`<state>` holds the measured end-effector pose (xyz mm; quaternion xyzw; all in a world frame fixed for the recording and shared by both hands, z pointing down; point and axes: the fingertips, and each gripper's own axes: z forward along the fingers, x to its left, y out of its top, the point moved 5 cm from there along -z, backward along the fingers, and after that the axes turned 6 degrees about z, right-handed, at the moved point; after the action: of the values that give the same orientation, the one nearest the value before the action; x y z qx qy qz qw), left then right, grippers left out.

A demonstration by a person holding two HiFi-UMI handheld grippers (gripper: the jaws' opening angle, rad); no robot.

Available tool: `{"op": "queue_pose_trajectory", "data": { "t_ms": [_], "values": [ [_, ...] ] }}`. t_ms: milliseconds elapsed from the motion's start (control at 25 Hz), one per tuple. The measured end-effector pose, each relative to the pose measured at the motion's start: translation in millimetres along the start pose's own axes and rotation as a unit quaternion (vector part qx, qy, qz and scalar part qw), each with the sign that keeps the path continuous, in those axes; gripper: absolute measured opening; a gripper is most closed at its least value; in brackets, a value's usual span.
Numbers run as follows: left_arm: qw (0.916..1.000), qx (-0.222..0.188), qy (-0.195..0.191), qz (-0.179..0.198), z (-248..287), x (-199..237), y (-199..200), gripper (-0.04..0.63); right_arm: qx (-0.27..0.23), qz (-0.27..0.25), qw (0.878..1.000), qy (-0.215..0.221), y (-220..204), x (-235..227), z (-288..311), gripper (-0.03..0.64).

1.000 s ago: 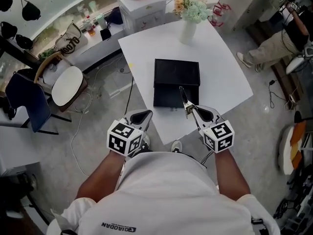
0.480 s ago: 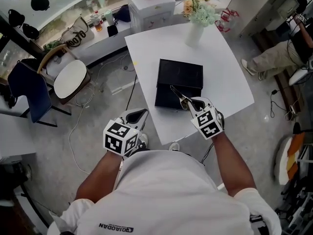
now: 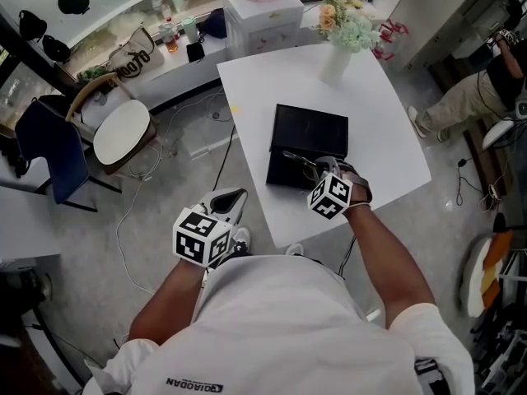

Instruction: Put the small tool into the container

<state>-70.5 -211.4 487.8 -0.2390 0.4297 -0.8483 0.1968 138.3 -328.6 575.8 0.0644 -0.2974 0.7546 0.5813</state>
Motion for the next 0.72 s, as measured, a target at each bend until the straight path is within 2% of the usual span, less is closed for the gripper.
{"op": "queue_pose_trajectory", "data": {
  "t_ms": [360, 720],
  "values": [
    [1.0000, 0.003, 0.000, -0.007, 0, 5, -4, 0.009, 0.044, -0.046, 0.998, -0.019, -1, 3, 38, 0.014],
    [0.9999, 0.009, 0.003, -0.012, -1, 9, -9, 0.009, 0.064, -0.050, 0.996, -0.037, -5, 4, 56, 0.020]
  ]
}}
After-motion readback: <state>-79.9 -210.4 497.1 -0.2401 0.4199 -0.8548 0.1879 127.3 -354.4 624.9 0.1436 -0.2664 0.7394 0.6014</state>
